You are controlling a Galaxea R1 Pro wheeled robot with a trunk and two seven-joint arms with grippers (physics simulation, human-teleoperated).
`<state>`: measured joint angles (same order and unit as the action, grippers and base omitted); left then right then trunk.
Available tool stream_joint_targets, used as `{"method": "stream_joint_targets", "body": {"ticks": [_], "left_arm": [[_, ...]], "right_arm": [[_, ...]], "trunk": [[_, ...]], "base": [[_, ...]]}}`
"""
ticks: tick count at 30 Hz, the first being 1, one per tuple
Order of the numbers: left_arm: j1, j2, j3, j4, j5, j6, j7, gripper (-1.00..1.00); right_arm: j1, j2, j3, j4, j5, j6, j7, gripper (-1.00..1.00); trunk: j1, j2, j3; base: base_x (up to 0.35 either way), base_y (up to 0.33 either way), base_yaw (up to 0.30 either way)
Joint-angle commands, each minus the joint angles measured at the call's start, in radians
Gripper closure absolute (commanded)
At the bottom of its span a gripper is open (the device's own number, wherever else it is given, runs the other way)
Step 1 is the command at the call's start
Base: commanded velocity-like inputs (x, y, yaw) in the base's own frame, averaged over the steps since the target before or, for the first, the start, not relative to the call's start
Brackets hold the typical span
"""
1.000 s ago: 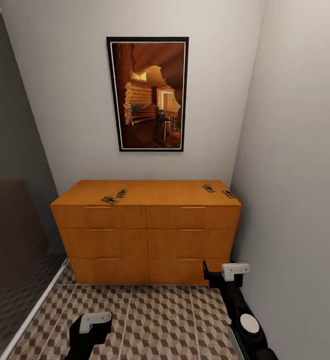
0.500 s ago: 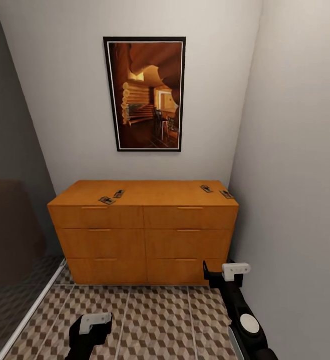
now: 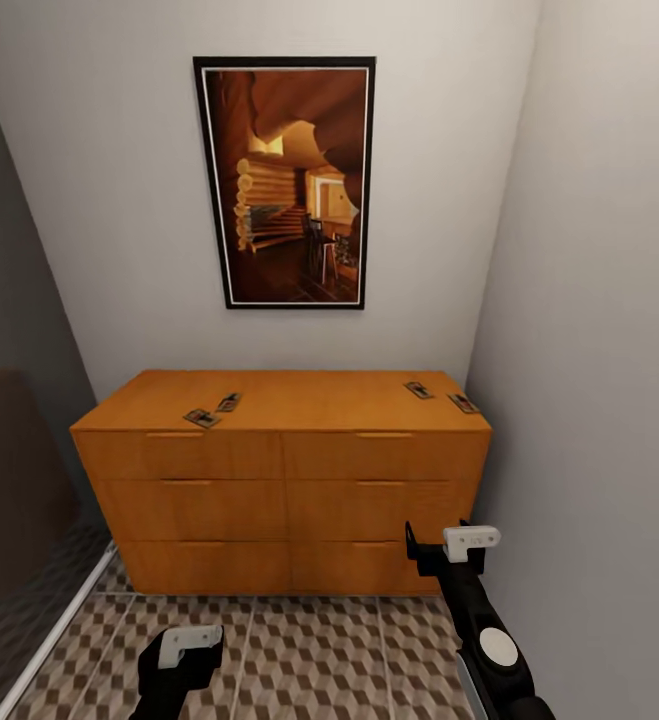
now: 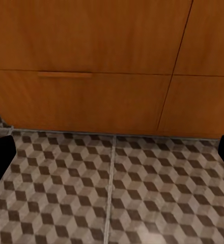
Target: Take the four mousetraps from the cabinet in the bathroom and place them on the bathroom floor. Make sure all four end up on the same floor surface, and ensure that at least two of them are either under or directly next to the same bathroom sink.
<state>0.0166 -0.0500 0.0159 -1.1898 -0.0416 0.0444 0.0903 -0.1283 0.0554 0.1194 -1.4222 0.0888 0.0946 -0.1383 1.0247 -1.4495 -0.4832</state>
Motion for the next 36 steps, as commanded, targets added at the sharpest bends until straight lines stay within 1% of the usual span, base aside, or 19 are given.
{"method": "stream_joint_targets", "body": {"ticks": [1,7,18,25,36], "left_arm": [[0.000,-0.001,0.001,-0.002,-0.004,0.005,0.002,-1.00],[0.000,-0.001,0.001,-0.002,-0.004,0.005,0.002,-1.00],[0.000,-0.001,0.000,-0.002,-0.004,0.005,0.002,-1.00],[0.000,-0.001,0.000,-0.002,-0.004,0.005,0.002,-1.00],[0.000,-0.001,-0.001,-0.002,-0.004,0.005,0.002,-1.00]], "right_arm": [[-0.001,0.000,0.002,-0.001,0.009,0.008,-0.006,-1.00],[-0.001,0.000,0.002,-0.001,0.009,0.008,-0.006,-1.00],[-0.001,0.000,0.002,-0.001,0.014,0.009,-0.006,-1.00],[-0.001,0.000,0.002,-0.001,0.026,0.010,-0.006,-1.00],[-0.001,0.000,0.002,-0.001,0.028,0.010,-0.006,-1.00]], "trunk": [[0.000,0.000,-0.001],[0.000,0.000,-0.001],[0.000,0.000,-0.001],[0.000,0.000,-0.001],[0.000,0.000,-0.001]], "base": [[0.112,0.000,0.000],[0.054,0.000,0.000],[0.004,0.000,0.000],[0.000,0.000,0.000],[0.000,0.000,0.000]]}}
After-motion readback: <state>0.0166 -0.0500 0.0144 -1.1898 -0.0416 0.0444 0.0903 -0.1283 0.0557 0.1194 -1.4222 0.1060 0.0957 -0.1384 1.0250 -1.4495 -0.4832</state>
